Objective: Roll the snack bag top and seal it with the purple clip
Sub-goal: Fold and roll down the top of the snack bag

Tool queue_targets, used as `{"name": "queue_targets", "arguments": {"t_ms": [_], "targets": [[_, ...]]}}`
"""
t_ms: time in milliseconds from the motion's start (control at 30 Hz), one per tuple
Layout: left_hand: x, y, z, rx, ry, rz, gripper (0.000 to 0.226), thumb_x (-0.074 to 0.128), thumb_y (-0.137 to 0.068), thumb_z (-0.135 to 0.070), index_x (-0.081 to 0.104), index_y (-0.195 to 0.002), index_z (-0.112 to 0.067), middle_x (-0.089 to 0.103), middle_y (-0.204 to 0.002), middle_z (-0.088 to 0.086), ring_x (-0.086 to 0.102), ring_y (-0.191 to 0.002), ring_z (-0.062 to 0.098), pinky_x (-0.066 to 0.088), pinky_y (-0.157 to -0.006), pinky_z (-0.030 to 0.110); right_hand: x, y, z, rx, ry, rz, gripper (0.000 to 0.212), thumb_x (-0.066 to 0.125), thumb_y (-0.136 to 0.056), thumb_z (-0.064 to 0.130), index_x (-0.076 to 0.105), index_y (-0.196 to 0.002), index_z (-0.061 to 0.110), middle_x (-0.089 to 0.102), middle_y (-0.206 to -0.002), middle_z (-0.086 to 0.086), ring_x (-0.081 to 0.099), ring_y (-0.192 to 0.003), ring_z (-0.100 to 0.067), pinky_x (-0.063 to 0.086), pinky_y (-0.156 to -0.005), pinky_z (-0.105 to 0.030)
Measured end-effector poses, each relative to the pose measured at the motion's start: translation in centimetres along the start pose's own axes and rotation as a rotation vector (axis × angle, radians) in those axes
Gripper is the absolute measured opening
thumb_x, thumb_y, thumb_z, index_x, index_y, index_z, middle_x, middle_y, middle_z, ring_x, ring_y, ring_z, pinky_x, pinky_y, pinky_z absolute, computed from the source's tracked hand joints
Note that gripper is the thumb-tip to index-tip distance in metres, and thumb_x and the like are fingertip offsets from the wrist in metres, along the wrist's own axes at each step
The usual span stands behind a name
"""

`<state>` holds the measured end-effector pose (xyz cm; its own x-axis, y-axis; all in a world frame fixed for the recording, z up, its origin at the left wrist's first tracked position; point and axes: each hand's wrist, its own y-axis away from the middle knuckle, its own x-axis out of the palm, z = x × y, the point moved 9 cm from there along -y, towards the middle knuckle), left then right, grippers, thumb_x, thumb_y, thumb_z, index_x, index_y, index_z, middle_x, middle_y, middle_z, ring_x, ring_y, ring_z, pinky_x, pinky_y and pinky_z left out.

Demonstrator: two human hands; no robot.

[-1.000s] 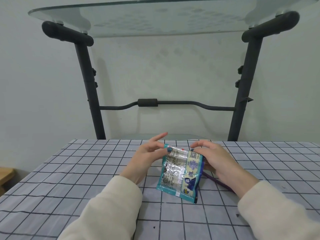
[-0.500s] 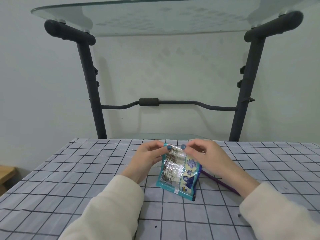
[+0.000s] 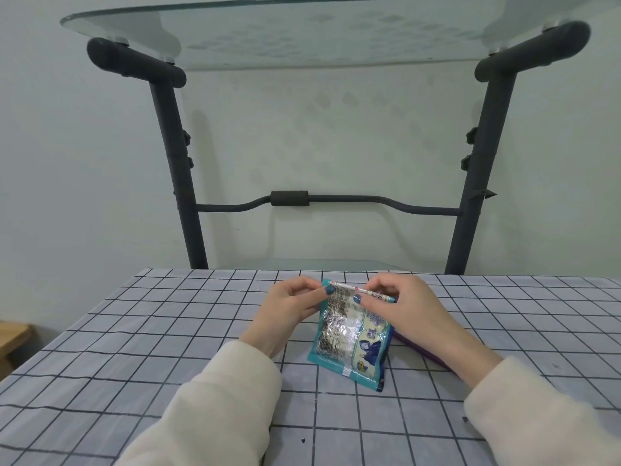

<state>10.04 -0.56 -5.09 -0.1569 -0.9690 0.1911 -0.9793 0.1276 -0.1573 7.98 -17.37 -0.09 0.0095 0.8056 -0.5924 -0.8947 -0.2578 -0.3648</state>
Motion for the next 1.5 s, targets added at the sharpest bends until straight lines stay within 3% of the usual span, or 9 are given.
{"name": "queue_targets", "arguments": {"t_ms": [200,367,533,667,833,1033,1300,1433,1500], "targets": [[0.7,0.1,-0.1,-0.011,0.038,0.081,0.015,0.076,-0.071,-0.020,0.064,-0.074,-0.011,0.077,-0.077,0.012,0.071,-0.066,0.018,0.054,-0.065,0.023,0.0,0.0,-0.2,0.033,-0.045,0.009,0.009,0.067,-0.083,0.026,0.064,-0.076,0.021,0.074,-0.076,0.005,0.067,-0.063,-0.002,0.046,-0.052,-0.014],[1.0,0.3,-0.2,0.000,0.020,0.116,0.009,0.069,-0.082,-0.012,0.063,-0.089,-0.010,0.076,-0.079,0.011,0.068,-0.068,0.019,0.055,-0.070,0.026,-0.5,0.1,0.1,0.012,-0.015,-0.026,0.010,0.066,-0.084,0.027,0.062,-0.078,0.020,0.072,-0.080,0.002,0.068,-0.072,-0.011,0.050,-0.059,-0.026],[-0.2,0.2,-0.2,0.038,-0.026,-0.005,0.009,0.072,-0.077,-0.007,0.071,-0.072,-0.014,0.076,-0.079,0.007,0.070,-0.078,0.021,0.056,-0.076,0.026,-0.9,0.2,0.2,-0.001,0.003,-0.076,0.011,0.066,-0.084,0.026,0.060,-0.075,0.024,0.070,-0.080,0.002,0.067,-0.073,-0.016,0.049,-0.059,-0.028],[-0.5,0.1,-0.4,0.071,-0.094,-0.057,0.011,0.070,-0.079,-0.003,0.070,-0.073,-0.013,0.076,-0.077,0.006,0.070,-0.077,0.022,0.056,-0.080,0.030,-0.7,0.1,0.2,0.001,0.024,-0.060,0.010,0.066,-0.083,0.026,0.060,-0.078,0.020,0.071,-0.080,0.002,0.067,-0.074,-0.015,0.053,-0.062,-0.034],[-0.2,0.2,-0.3,0.032,-0.085,-0.038,0.006,0.069,-0.081,-0.008,0.065,-0.078,-0.010,0.077,-0.077,0.010,0.072,-0.070,0.020,0.057,-0.071,0.030,-0.6,0.1,-0.1,0.029,-0.033,-0.056,0.012,0.068,-0.082,0.024,0.058,-0.078,0.018,0.073,-0.077,0.000,0.068,-0.062,-0.012,0.048,-0.048,-0.015],[0.2,0.2,-0.2,0.018,-0.027,0.004,0.014,0.066,-0.084,-0.007,0.064,-0.097,-0.006,0.077,-0.084,0.013,0.071,-0.075,0.022,0.057,-0.070,0.029,-0.7,0.3,0.2,0.017,-0.061,-0.077,0.013,0.069,-0.082,0.021,0.057,-0.080,0.016,0.074,-0.072,-0.003,0.068,-0.059,-0.016,0.047,-0.045,-0.015],[0.7,0.3,0.3,-0.052,0.038,0.033,0.015,0.061,-0.086,-0.005,0.072,-0.076,-0.007,0.072,-0.083,0.010,0.065,-0.071,0.018,0.055,-0.068,0.026,-0.4,0.2,0.0,0.031,-0.043,-0.043,0.002,0.064,-0.085,0.022,0.067,-0.084,0.023,0.073,-0.080,0.007,0.068,-0.072,-0.004,0.051,-0.052,-0.017],[0.2,0.3,0.2,-0.046,0.044,-0.005,0.016,0.065,-0.084,-0.009,0.074,-0.072,-0.011,0.071,-0.080,0.008,0.064,-0.067,0.016,0.053,-0.063,0.022,-0.3,0.3,-0.9,0.122,-0.204,-0.032,0.021,0.062,-0.087,0.015,0.070,-0.077,0.031,0.077,-0.081,0.006,0.072,-0.076,-0.009,0.058,-0.065,-0.032],[-0.1,0.2,0.3,-0.058,0.038,-0.021,0.016,0.065,-0.085,-0.011,0.075,-0.072,-0.012,0.073,-0.079,0.007,0.064,-0.067,0.015,0.053,-0.061,0.022,-0.1,0.3,-1.5,0.168,-0.252,-0.022,0.019,0.058,-0.090,0.013,0.074,-0.083,0.021,0.078,-0.084,0.001,0.073,-0.078,-0.013,0.058,-0.072,-0.037]]}}
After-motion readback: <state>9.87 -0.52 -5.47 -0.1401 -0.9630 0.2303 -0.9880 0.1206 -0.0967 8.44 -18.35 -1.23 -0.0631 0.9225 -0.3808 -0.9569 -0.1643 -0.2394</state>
